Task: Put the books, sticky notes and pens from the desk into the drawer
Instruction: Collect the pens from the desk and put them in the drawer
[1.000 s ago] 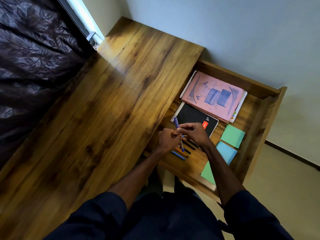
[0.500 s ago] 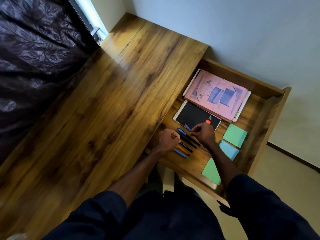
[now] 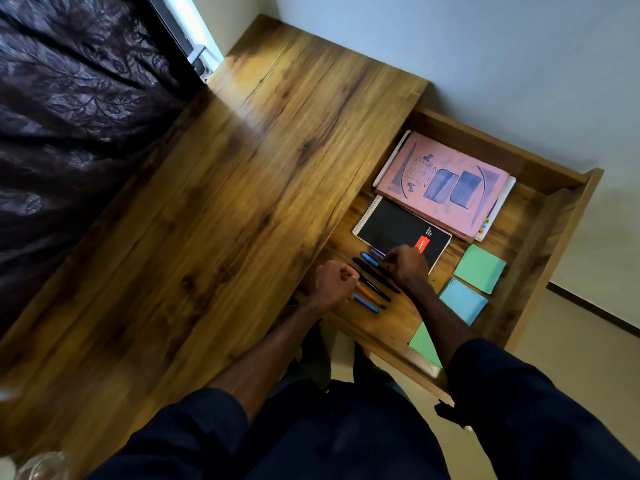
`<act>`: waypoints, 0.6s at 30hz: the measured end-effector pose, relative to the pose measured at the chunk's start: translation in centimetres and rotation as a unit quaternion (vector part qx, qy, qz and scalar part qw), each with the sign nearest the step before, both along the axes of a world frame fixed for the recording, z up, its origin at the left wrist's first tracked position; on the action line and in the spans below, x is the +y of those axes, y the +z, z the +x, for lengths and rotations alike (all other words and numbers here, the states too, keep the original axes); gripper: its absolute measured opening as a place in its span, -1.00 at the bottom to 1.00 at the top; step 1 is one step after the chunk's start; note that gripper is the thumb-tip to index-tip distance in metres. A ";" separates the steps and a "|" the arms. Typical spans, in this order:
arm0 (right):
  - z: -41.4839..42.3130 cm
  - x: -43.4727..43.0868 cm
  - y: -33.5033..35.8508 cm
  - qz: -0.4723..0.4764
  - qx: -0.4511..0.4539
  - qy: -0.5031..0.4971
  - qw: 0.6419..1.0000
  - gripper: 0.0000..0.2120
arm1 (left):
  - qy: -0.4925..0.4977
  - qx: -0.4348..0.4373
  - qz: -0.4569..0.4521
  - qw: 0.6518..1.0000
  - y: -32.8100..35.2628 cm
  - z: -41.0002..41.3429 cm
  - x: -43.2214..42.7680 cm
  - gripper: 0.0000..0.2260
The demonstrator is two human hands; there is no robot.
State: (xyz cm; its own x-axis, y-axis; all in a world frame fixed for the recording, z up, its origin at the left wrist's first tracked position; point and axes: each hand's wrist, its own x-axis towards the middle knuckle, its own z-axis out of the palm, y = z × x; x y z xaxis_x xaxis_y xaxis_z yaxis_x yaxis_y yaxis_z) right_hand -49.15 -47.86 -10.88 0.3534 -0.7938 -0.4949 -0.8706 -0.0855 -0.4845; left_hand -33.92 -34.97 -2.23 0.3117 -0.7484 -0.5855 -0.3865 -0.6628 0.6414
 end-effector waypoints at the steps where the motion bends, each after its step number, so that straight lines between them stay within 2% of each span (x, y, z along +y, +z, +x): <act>1: 0.0 0.0 -0.2 0.002 0.003 0.001 1.000 -0.89 | 0.000 0.001 0.003 1.000 0.0 0.0 0.0 -0.89; 18: 0.6 -0.2 -0.9 -0.024 0.023 0.048 0.998 -0.90 | 0.009 0.010 0.021 1.000 -0.3 0.0 -0.3 -0.86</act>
